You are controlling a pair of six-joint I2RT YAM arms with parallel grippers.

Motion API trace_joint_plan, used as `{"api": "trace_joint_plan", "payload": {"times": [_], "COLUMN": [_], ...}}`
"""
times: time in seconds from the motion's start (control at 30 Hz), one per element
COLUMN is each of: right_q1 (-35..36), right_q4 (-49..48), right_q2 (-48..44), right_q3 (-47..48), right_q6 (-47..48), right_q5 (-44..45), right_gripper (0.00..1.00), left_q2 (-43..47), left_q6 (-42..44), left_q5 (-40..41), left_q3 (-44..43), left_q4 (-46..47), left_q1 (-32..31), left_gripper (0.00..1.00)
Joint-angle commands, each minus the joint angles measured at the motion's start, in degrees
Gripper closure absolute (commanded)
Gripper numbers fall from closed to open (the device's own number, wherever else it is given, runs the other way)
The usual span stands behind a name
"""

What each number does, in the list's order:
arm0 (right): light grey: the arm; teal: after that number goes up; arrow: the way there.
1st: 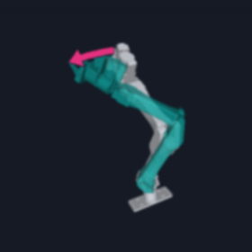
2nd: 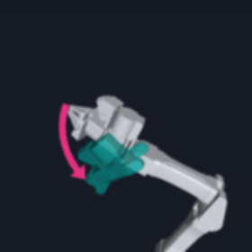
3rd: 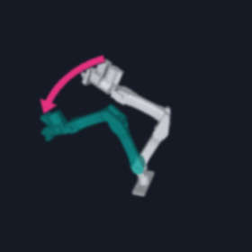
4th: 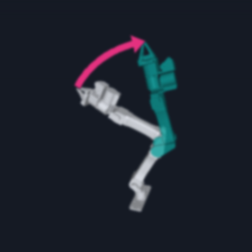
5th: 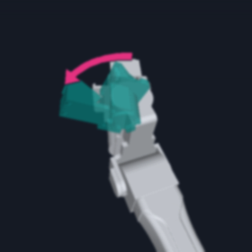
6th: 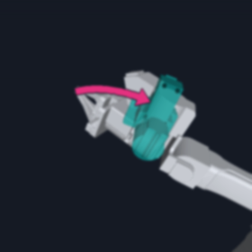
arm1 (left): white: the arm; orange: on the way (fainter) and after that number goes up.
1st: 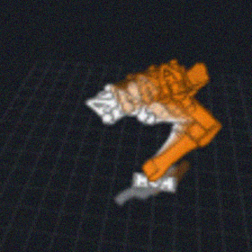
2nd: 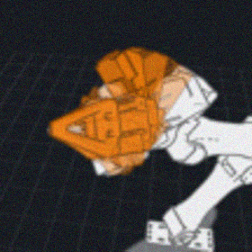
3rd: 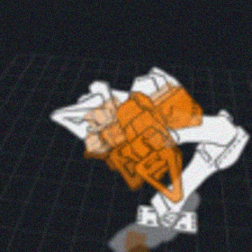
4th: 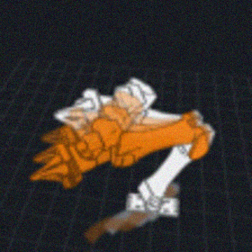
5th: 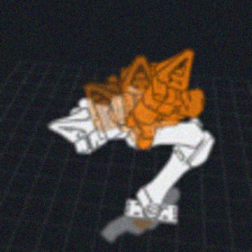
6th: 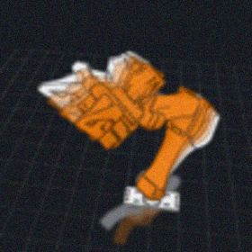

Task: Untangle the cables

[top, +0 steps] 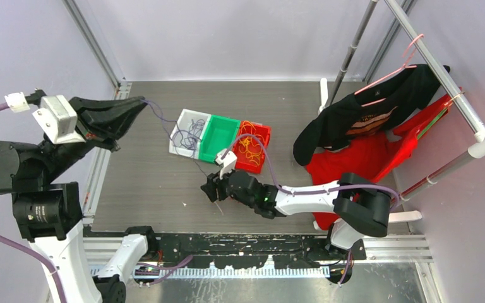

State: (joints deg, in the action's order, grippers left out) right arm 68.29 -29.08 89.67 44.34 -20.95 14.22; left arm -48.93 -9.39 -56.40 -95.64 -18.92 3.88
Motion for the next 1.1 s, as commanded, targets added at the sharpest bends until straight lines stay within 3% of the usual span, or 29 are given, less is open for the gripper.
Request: {"api": "trace_joint_plan", "payload": {"times": [0.0,0.43,0.53,1.07], "right_q1": [0.26,0.26,0.25,0.26], "right_q4": [-5.34,-9.09,-8.85,3.78], "right_q2": [-0.37,2.83,1.49,-11.90], "right_q3": [-2.42,-7.56,-8.02,-2.75], "right_q6": [-1.15,-5.12,-5.32,-4.17], "right_q5": [3.18,2.45,2.42,1.96], "right_gripper": [0.44,0.45,0.45,0.40], "left_q2": [-1.74,-6.75,-8.09,-11.89], "left_q6": [-1.37,-1.14,-0.94,5.79], "left_q5": [13.60,28.77,27.68,28.77], "left_q3": [-3.37,-11.63,-12.50,2.64], "left_q4": [6.02,9.95,9.62,11.37], "left_q1": [0.35,0.35,0.39,0.35], "left_gripper": [1.00,1.00,1.00,1.00]}}
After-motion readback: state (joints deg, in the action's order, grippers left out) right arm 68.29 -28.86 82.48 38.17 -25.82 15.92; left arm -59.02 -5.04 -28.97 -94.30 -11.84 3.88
